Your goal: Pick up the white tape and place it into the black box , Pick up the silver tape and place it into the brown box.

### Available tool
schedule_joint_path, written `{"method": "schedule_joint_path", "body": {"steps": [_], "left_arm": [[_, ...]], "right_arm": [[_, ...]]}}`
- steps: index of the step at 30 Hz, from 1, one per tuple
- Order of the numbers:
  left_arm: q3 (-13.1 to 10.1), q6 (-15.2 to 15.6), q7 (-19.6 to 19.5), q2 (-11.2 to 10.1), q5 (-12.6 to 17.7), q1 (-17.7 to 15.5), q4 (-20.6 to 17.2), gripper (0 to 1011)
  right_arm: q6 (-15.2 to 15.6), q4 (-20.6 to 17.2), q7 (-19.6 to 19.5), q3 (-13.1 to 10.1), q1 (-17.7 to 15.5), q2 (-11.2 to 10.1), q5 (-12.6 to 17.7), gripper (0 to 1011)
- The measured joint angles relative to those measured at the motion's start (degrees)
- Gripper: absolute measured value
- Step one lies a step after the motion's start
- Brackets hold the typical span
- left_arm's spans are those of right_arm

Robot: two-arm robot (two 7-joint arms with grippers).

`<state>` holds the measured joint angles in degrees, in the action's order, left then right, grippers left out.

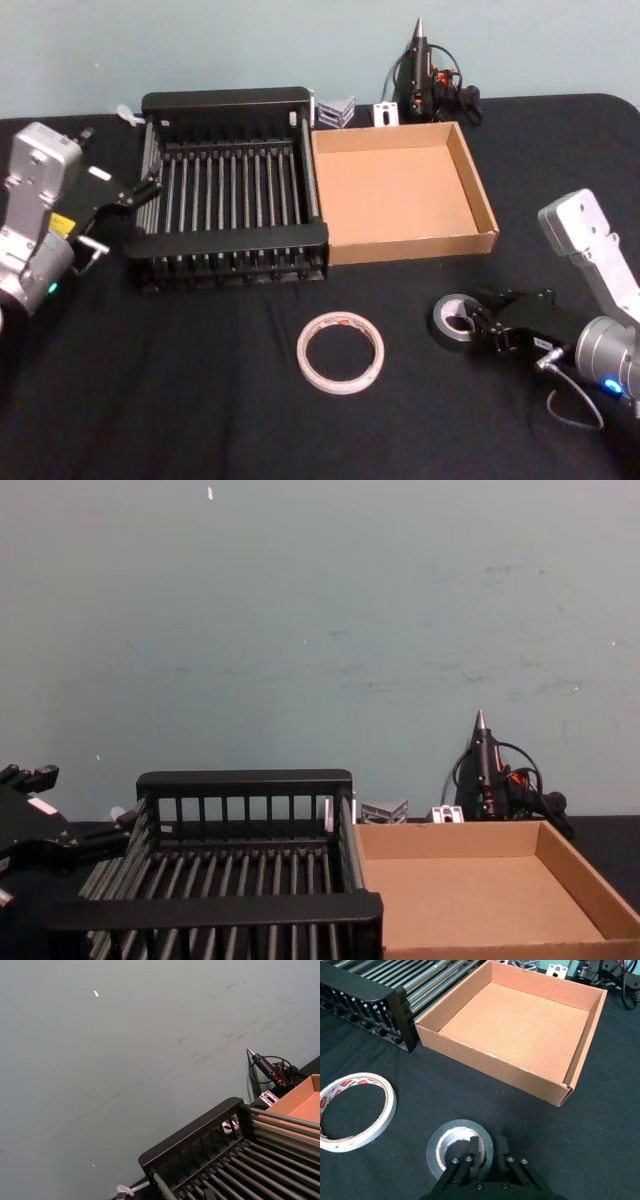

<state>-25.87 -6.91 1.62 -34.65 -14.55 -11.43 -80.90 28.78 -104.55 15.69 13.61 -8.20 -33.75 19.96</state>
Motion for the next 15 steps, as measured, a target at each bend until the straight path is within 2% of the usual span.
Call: {"method": "schedule_joint_path", "body": {"steps": [3,5,15], "left_arm": [[0.00,0.00,0.00,0.00,0.00,0.00,0.00,1001],[0.00,0.00,0.00,0.00,0.00,0.00,0.00,1001],[0.00,0.00,0.00,0.00,0.00,0.00,0.00,1001]], "right_arm": [[0.00,0.00,0.00,0.00,0.00,0.00,0.02,169],[0.00,0.00,0.00,0.00,0.00,0.00,0.03,131],[0.00,0.00,0.00,0.00,0.00,0.00,0.04,123]]}}
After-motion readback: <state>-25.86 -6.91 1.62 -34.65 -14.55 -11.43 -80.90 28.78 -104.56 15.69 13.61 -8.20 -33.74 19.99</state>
